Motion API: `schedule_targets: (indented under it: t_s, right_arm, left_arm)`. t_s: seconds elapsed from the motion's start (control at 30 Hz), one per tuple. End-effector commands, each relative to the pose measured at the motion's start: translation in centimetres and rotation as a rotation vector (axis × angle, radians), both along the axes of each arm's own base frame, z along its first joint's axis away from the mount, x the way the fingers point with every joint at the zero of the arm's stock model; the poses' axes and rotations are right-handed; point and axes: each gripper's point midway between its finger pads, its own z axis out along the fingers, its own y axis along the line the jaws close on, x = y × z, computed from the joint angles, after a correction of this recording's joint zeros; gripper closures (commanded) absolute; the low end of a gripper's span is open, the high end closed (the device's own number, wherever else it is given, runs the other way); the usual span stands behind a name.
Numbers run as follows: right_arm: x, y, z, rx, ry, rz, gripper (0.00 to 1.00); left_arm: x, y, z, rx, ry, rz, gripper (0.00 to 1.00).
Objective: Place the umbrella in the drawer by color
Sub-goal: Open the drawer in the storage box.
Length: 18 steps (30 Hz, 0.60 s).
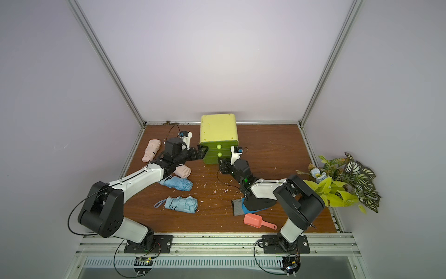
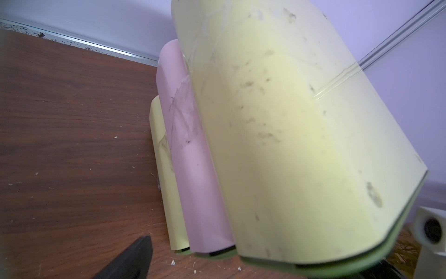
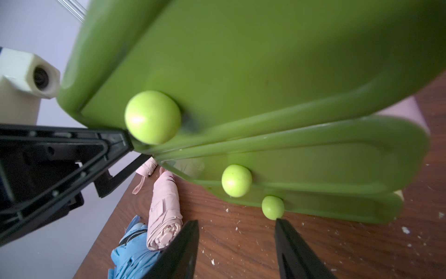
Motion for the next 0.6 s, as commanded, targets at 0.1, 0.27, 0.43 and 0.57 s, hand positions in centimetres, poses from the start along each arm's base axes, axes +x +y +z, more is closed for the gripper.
schedule_targets:
  t_s: [0.1, 0.27, 0.43, 0.57]
  right_arm:
    - [1.7, 0.6, 2.5, 0.142, -0.046, -0.049, 0.46]
    - [2.2, 0.9, 2.5, 0.184, -0.056, -0.056, 0.48]
    - [2.7, 1.2, 1.9, 0.206, -0.047, -0.066, 0.48]
    - [3.1, 1.3, 1.7, 0.229, -0.052, -0.076, 0.48]
  left_arm:
    - [0.3, -1.3, 1.2, -0.033, -0.027, -0.048, 0.00]
    - [0.2, -1.8, 0.8, -0.053, -0.013, -0.070, 0.00]
    - [0.0, -1.9, 0.9, -0.061, -0.014, -0.078, 0.00]
    - [-0.1, -2.0, 1.1, -0.065, -0.016, -0.082, 0.00]
